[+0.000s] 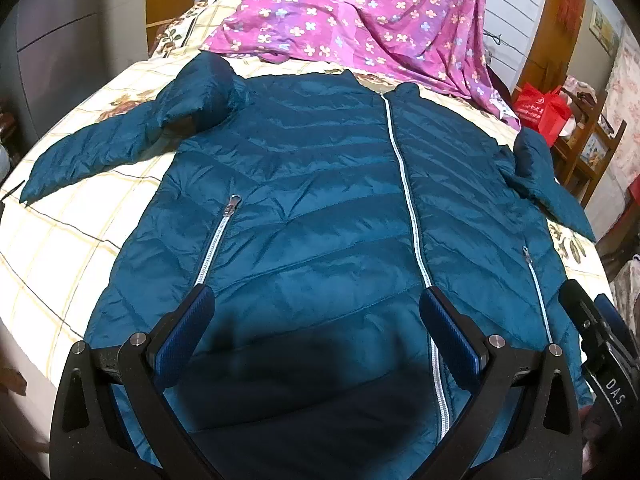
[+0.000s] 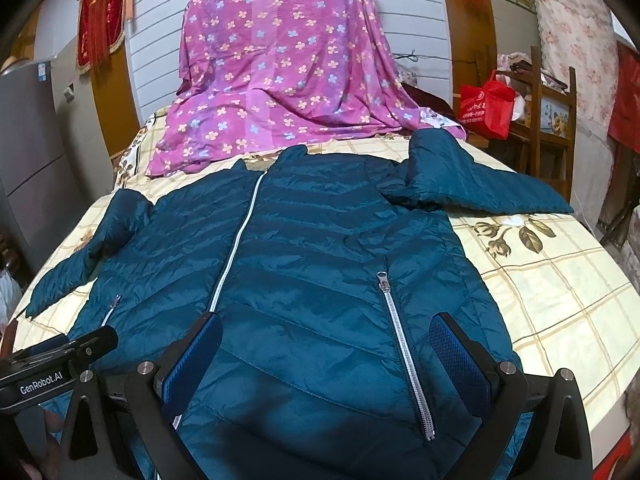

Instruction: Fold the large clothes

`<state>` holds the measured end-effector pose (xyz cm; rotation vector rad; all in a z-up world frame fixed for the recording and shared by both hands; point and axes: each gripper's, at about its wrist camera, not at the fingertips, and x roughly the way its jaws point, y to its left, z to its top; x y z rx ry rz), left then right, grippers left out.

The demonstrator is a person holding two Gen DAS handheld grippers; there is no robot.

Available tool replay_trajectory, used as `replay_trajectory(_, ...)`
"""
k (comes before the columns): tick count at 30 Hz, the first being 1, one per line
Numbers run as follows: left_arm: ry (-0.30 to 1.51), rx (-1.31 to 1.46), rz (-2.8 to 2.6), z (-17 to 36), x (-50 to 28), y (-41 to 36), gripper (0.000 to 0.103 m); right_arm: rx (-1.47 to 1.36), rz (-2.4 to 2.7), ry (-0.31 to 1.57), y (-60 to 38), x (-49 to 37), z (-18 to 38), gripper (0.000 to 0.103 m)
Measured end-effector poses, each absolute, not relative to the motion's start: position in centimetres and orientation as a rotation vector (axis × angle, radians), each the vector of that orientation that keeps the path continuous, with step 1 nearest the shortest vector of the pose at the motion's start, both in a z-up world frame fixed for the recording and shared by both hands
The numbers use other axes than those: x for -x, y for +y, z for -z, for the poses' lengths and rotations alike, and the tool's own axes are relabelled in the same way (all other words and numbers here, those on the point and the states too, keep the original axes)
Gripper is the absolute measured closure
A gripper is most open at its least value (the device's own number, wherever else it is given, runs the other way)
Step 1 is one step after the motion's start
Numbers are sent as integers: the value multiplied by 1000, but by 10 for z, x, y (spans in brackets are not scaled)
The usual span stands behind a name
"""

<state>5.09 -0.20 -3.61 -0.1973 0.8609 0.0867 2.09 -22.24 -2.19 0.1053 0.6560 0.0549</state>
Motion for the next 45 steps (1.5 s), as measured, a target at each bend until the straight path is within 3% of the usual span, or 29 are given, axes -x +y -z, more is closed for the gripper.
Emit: replay_trajectory(45,857,218,-78,37,-48,3,0,-129,-29,635,-230,-16,16,0)
